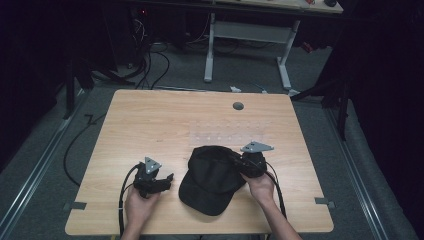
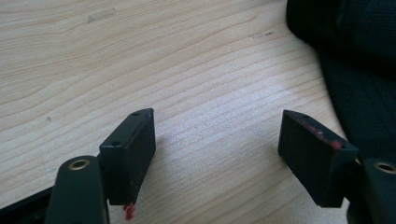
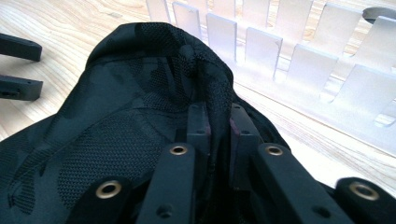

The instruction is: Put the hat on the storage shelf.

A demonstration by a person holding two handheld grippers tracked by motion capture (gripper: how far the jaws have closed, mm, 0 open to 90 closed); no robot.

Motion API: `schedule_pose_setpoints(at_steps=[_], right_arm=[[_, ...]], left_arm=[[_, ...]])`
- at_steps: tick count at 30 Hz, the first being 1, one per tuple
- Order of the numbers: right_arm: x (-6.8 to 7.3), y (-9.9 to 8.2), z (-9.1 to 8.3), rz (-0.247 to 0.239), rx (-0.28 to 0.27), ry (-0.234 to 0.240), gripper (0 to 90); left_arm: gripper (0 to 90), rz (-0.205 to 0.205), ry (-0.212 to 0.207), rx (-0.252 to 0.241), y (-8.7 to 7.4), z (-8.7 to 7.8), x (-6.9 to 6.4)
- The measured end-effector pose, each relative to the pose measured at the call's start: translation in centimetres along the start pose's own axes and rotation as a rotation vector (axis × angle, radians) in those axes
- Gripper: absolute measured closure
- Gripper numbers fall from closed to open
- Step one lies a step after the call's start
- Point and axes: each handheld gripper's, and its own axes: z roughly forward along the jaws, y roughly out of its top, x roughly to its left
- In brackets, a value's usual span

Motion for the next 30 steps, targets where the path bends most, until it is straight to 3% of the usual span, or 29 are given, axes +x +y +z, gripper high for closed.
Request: schedule_pose_setpoints(at_steps=[13,30], right_arm=[[-0.1,0.0,-0.8,0.029,-0.010,0.022,84.8],[-0.5,0.2,-3.7,-0.003,-0.085,0.045,85.0]], left_arm=[[28.3,-0.003,0.009,-0.006,0.0,0.1,-0.1],[23.6,-0.009,-0.001,0.013,0.0,0.1,-0.2]])
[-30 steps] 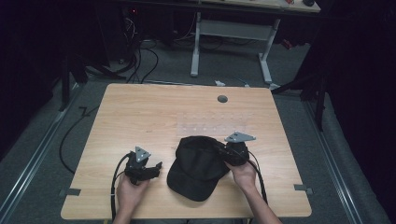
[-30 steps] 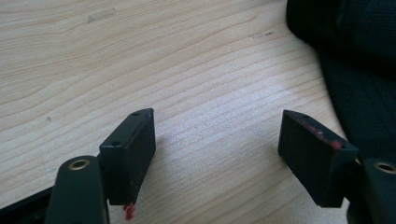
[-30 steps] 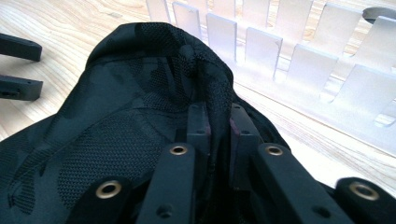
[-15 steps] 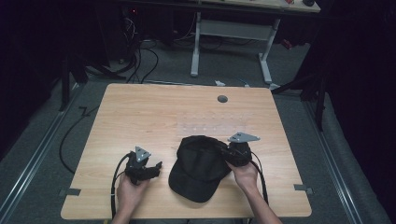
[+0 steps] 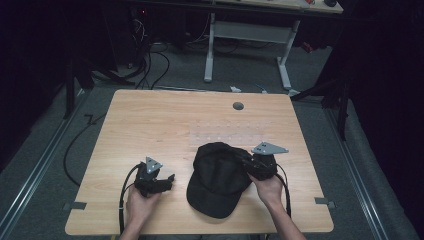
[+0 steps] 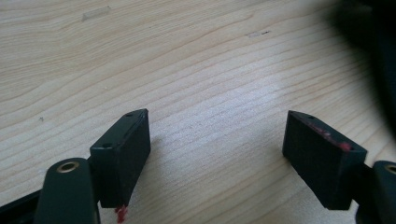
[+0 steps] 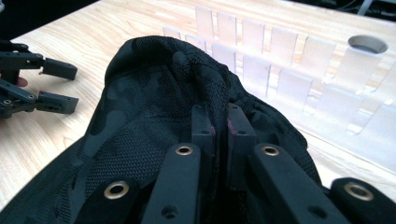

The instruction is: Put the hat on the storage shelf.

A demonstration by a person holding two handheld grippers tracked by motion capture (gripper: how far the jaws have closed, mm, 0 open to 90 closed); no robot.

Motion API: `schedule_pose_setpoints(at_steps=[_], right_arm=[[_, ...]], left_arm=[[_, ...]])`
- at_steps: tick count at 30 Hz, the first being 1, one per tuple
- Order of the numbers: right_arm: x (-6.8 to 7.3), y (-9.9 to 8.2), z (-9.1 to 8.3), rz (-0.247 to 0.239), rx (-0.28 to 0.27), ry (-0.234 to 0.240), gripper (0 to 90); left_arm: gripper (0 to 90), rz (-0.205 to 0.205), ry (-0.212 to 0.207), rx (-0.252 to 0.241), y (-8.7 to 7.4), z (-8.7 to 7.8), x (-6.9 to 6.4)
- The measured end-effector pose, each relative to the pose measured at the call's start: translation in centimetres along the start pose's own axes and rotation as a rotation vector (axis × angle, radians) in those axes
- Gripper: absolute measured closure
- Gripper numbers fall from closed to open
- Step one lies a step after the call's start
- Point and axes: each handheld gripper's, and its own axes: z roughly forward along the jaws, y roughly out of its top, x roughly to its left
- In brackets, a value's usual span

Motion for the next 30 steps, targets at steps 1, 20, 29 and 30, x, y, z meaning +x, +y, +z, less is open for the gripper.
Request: schedule_pose_setpoints(at_steps=[1,20,29,30], right_arm=[[0.0,0.0,-0.2,-0.003,-0.006,0.000,84.9],[-0.9,0.3,-3.6,-0.023,-0.088,0.005,84.8],[-0.7,0.6,-4.4,-0.052,-0.111,0.020,84.7],[-0.6,0.7,-4.4,-0.056,-0.116,0.023,84.7]], left_arm=[[23.6,-0.004,-0.002,0.005,0.1,0.0,0.0],[24.7,-0.104,-0.228,0.095,2.1,-3.0,-2.6],[24.0,-0.106,-0.365,0.161,2.9,-4.1,-5.2],[23.9,-0.110,-0.376,0.167,3.0,-4.1,-5.4]])
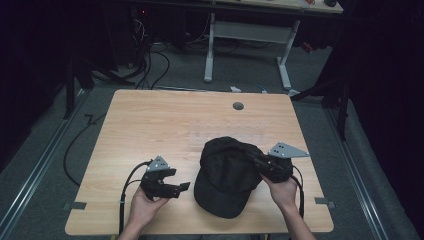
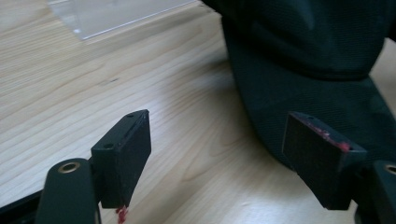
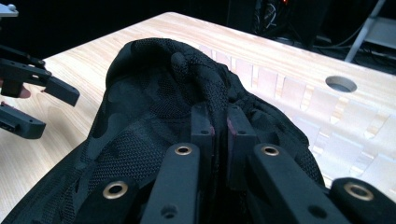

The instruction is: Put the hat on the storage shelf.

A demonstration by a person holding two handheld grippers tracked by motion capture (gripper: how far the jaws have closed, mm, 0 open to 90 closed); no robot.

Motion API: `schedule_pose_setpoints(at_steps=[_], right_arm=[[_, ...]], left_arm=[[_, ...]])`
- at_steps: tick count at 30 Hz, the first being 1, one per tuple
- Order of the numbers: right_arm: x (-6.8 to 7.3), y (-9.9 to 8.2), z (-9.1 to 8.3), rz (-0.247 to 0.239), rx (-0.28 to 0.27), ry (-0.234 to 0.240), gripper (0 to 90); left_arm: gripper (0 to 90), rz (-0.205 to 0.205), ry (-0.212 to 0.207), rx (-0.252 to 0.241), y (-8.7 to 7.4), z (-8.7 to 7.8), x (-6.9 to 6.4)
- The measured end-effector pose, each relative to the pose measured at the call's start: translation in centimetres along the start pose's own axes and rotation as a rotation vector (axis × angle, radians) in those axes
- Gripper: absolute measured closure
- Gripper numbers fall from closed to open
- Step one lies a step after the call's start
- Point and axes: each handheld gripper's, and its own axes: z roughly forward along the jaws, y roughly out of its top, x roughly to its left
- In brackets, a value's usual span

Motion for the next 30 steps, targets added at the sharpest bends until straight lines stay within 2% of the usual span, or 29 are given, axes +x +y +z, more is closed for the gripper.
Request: schedule_pose_setpoints(at_steps=[10,30], right_arm=[[0.4,0.5,-0.4,-0.038,-0.033,0.033,84.6],[0.9,0.7,-0.6,-0.083,-0.084,0.128,84.4]], left_arm=[[22.5,0.009,-0.065,0.069,0.0,0.7,-1.5],[20.9,0.019,-0.172,0.175,-0.3,2.0,-3.2]])
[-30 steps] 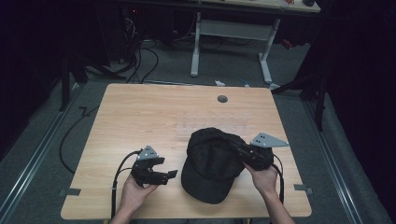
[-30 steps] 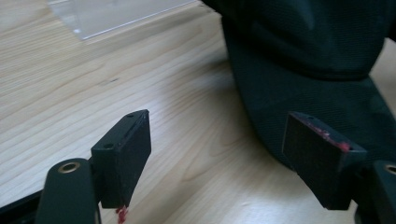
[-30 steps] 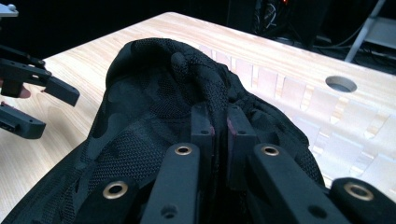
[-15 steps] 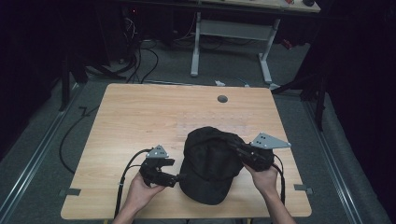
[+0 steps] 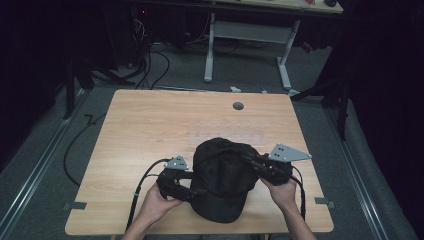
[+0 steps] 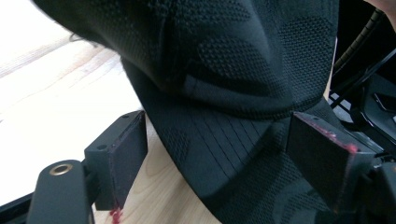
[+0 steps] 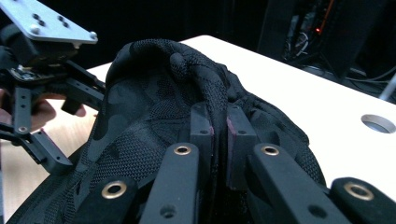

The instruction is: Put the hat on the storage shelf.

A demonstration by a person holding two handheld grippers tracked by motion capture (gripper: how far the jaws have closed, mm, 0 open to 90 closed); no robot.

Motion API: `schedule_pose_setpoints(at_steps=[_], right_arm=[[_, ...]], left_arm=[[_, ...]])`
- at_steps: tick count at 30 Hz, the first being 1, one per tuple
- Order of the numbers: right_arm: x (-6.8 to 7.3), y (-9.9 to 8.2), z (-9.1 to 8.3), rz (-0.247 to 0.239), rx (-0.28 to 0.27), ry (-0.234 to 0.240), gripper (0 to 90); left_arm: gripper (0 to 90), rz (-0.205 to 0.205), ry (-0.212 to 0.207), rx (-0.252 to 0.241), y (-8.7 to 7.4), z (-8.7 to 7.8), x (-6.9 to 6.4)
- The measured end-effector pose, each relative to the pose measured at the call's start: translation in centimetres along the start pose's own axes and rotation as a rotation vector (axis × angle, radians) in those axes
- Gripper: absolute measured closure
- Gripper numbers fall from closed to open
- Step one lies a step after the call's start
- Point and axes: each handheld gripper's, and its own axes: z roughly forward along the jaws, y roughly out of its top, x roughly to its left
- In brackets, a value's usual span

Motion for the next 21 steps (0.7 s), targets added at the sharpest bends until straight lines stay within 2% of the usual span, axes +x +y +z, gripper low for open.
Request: schedule_pose_setpoints(at_steps=[4,8,13,21], right_arm=[[0.1,0.1,0.0,-0.010,-0.014,0.021,84.3],[0.2,0.1,0.2,-0.020,-0.021,0.032,84.3],[-0.1,0.1,0.4,-0.023,-0.027,0.027,84.0],[-0.2,0.1,0.6,-0.037,-0.026,0.006,83.2]], left_arm=[[20.8,-0.018,-0.022,0.015,0.0,0.1,0.0],[24.6,-0.024,-0.041,0.022,-0.1,0.0,-0.3],[32.9,-0.033,-0.057,0.008,0.0,-0.5,-0.3],[43.6,-0.019,-0.064,0.003,-0.1,-0.9,-0.5]])
